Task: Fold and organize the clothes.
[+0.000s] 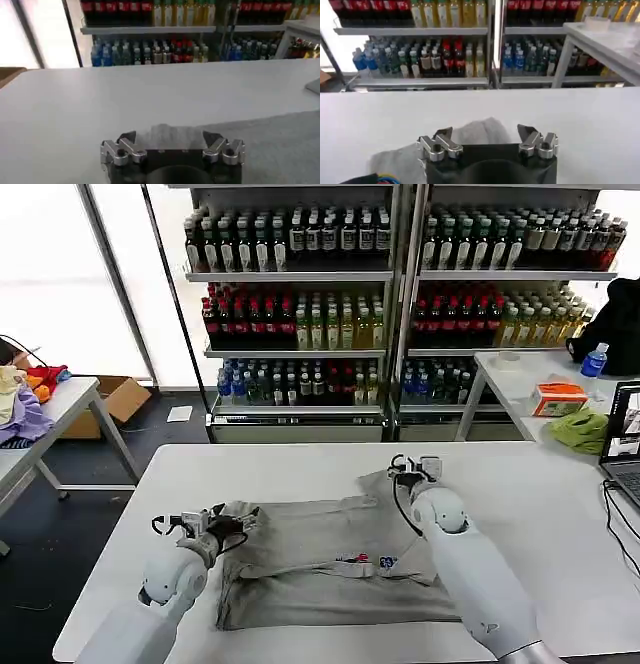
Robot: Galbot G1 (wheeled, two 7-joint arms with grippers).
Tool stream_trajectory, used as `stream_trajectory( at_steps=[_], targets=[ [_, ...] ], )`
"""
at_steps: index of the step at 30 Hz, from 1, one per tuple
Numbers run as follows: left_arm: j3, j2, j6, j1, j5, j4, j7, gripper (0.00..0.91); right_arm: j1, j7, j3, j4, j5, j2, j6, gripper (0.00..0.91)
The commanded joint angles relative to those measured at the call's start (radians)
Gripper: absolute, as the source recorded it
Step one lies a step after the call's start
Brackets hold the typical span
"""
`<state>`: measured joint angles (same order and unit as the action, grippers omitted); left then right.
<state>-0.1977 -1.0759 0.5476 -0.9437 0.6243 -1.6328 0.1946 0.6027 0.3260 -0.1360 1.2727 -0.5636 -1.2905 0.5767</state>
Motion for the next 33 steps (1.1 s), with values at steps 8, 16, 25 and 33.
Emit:
stream_trajectory(
  at_steps=[8,16,25,33],
  targets=[
    [0.023,0.012,0.004,0.004,0.003,0.03,0.0,0.01,0.034,-0.003,-0.017,-0.018,0.028,-0.017,0.0,0.322],
    [0.042,0.013,0.013,0.001,0.012,0.012,0.004,0.01,0.054,0.003,-0.024,0.009,0.026,-0.019,0.001,0.0],
    [0.043,0.006,-0.011,-0.001,0.002,0.017,-0.007,0.01,0.089,0.01,-0.033,0.088,0.019,0.006,0.001,0.0],
    [0.017,0.007,-0.065,-0.011,-0.017,-0.04,-0.004,0.0,0.112,0.004,-0.073,0.177,0.01,0.014,0.0,0.0]
  ],
)
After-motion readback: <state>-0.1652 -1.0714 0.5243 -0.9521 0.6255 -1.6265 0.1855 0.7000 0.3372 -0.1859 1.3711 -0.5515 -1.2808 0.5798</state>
